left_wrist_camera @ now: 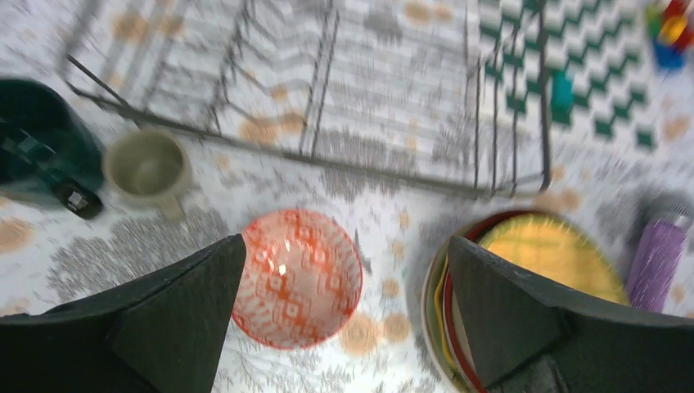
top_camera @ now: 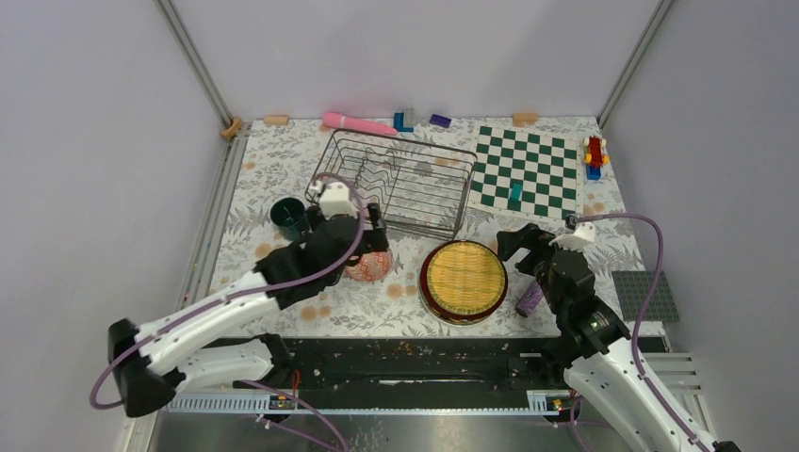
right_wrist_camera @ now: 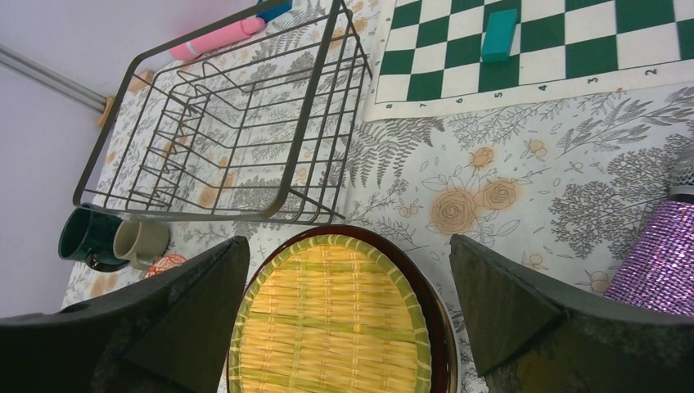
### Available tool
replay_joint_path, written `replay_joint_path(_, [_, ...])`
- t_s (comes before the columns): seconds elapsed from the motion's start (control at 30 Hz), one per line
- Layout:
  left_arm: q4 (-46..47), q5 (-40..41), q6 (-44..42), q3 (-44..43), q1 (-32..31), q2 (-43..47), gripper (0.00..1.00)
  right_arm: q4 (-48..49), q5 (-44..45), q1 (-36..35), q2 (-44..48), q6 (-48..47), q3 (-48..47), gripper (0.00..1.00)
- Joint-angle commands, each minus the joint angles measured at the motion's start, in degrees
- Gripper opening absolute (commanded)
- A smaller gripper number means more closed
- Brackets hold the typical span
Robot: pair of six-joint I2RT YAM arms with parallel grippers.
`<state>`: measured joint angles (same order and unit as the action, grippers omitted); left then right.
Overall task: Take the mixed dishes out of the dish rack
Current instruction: Reset both arms
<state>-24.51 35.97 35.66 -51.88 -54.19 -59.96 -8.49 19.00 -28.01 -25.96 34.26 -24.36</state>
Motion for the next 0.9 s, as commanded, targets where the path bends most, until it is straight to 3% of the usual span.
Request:
replay_joint_path(0.0, [6.1,11.8,-5.1,2.9,0.2,9.1,0.99,-2.0,4.9,0.0,1.8,-1.2,-2.9,1.0])
replay_joint_path(0.1, [10.7,10.4,-7.7,7.6,4.1,16.7,0.99,-5.4,7.6,0.0,3.0,-1.3,-3.6,1.0])
replay_joint_path(0.27, [9.3,5.8,-6.9,11.5,17.0,25.7,0.99,-11.6,14.0,0.0,5.6,-0.6,-4.4,1.0])
replay_joint_path(0.47, [8.6,-0.7,-5.2,15.2,27.4,31.9,0.99,-17.6,20.7,0.0,8.4,0.3,-5.0,1.0])
replay_joint_path(0.87, [8.0,-3.6,-4.3,15.9,29.3,30.3,0.99,-18.8,23.1,0.0,10.7,-0.8,-4.3,1.0])
